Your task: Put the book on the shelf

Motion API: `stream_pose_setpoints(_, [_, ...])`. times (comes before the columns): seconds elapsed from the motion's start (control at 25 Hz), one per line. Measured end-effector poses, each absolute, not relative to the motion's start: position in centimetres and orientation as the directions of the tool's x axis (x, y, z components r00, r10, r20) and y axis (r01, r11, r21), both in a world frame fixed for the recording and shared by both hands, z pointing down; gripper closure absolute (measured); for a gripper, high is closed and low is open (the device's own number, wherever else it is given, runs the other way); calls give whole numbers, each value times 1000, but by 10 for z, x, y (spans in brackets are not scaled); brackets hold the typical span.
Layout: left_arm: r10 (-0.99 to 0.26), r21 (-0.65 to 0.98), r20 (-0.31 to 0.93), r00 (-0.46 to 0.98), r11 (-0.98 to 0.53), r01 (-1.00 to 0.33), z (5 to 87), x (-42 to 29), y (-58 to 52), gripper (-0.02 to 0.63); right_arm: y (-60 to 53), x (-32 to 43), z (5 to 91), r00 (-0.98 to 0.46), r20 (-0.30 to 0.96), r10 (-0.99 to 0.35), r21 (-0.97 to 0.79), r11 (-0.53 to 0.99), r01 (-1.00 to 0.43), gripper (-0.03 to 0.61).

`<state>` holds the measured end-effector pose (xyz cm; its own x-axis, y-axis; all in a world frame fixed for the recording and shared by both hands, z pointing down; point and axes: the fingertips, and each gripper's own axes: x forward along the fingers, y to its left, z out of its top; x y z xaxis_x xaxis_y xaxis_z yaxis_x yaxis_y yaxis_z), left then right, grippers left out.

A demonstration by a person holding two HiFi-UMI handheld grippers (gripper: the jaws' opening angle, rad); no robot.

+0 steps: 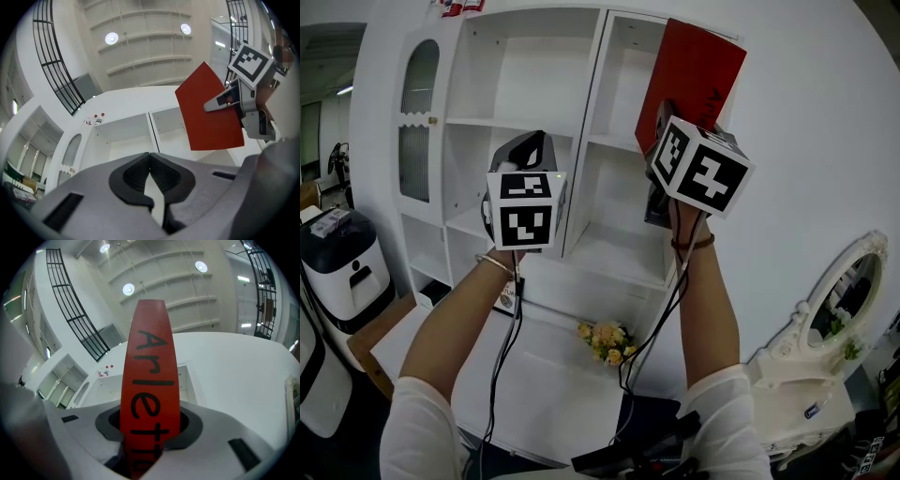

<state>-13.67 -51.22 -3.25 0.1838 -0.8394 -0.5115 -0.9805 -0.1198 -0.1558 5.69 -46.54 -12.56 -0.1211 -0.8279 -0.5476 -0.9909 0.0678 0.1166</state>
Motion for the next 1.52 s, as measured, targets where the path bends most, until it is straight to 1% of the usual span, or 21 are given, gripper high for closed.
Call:
stream_pose_setpoints(0.48, [-854, -149, -493, 165, -104, -983, -44, -145, -541, 606, -510, 50, -146, -127, -497, -858, 108, 84, -991, 405])
stream_pose_setpoints(0.84, [-856, -160, -494, 151, -81, -984, -45, -145, -556, 606, -554, 56, -153, -95, -441, -893, 109, 52, -993, 405])
stream_pose_setpoints(1.28, [-868, -148, -478, 136, -73, -986, -34, -144, -571, 606, -599, 56, -163, -90, -370, -925, 99, 57, -993, 405])
stream_pose_setpoints(1.52, [-879, -151, -465, 104, -37, -988, -25, -154, -578, 606, -623, 52, -167, -77, -334, -939, 98, 47, -994, 405])
